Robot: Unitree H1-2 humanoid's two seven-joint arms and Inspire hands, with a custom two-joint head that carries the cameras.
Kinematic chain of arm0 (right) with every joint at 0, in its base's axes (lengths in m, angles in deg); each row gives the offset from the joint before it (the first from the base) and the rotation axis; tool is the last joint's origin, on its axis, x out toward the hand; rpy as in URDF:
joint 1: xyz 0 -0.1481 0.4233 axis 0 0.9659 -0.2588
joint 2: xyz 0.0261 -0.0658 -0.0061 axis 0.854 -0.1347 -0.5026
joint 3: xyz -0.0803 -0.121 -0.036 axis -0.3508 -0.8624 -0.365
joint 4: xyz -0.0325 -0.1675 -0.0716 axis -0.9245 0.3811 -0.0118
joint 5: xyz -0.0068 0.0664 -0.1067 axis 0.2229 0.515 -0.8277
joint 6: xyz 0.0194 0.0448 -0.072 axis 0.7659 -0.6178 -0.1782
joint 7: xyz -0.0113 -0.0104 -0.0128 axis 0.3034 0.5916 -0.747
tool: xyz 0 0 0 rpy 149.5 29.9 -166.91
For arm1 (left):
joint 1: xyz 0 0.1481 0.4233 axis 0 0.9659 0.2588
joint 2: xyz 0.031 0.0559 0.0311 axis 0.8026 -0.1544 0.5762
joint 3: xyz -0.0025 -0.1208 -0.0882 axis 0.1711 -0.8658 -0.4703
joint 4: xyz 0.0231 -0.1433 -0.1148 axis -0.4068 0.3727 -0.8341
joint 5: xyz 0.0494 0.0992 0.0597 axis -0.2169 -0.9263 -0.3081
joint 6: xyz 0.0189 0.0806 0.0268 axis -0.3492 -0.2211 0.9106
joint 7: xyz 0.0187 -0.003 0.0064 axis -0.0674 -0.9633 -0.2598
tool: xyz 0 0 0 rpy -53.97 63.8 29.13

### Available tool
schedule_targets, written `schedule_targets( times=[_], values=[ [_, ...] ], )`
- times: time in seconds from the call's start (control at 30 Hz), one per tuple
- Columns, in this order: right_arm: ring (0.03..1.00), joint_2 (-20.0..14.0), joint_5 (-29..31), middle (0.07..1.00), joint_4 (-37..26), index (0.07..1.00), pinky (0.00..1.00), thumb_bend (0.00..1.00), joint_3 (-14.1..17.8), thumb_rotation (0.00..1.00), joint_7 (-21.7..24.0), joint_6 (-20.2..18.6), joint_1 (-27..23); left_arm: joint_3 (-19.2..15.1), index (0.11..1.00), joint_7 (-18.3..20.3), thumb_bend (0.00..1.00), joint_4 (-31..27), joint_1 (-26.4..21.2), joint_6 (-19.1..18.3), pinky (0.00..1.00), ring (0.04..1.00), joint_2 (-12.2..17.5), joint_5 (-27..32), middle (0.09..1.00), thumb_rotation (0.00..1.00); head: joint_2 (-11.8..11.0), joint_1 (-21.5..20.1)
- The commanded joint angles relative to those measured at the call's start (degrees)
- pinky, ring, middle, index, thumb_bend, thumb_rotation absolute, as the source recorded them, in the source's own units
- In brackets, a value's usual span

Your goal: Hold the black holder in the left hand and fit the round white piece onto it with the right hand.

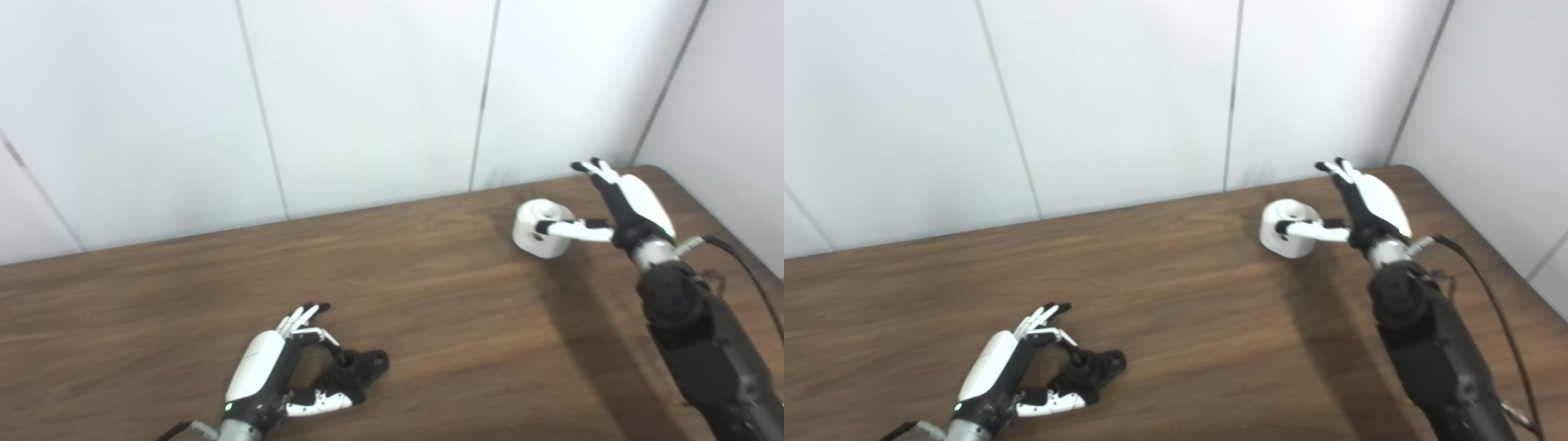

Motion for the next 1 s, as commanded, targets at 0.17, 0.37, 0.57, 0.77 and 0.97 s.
schedule_targets(
  times=[0.17,0.37,0.57,0.77,0.97],
  values=[
    [1.000,-2.5,-3.7,1.000,2.7,0.893,0.96,1.00,-1.4,0.62,-0.7,-2.7,-3.4,-0.6,0.481,1.3,0.52,1.9,2.0,0.5,0.96,0.984,1.5,0.2,0.933,0.04,-0.3,-1.4],
    [0.984,-2.1,-5.9,1.000,7.6,0.879,0.92,1.00,-3.6,0.67,-2.2,-3.4,-4.4,-1.3,0.481,1.4,0.52,2.8,1.7,1.8,0.96,0.985,1.8,0.7,0.933,0.04,-1.0,-3.9],
    [0.980,-0.9,-8.7,1.000,8.8,0.902,0.92,1.00,-4.6,0.74,-2.1,-5.9,-4.9,-1.9,0.481,2.0,0.52,2.3,1.9,1.6,0.96,0.981,2.0,0.4,0.929,0.04,-1.5,-5.3],
    [0.972,0.1,-12.3,0.997,9.8,0.908,0.92,1.00,-4.8,0.78,-1.8,-5.9,-4.6,-2.3,0.481,2.1,0.52,2.4,1.9,1.8,0.94,0.980,1.8,0.4,0.928,0.04,-1.8,-5.7],
    [0.975,1.1,-11.8,1.000,9.6,0.923,0.93,1.00,-4.8,0.80,-1.9,-6.1,-4.2,-2.4,0.482,2.2,0.52,2.8,1.9,2.1,0.95,0.982,1.9,0.3,0.927,0.04,-2.2,-5.8]
  ],
)
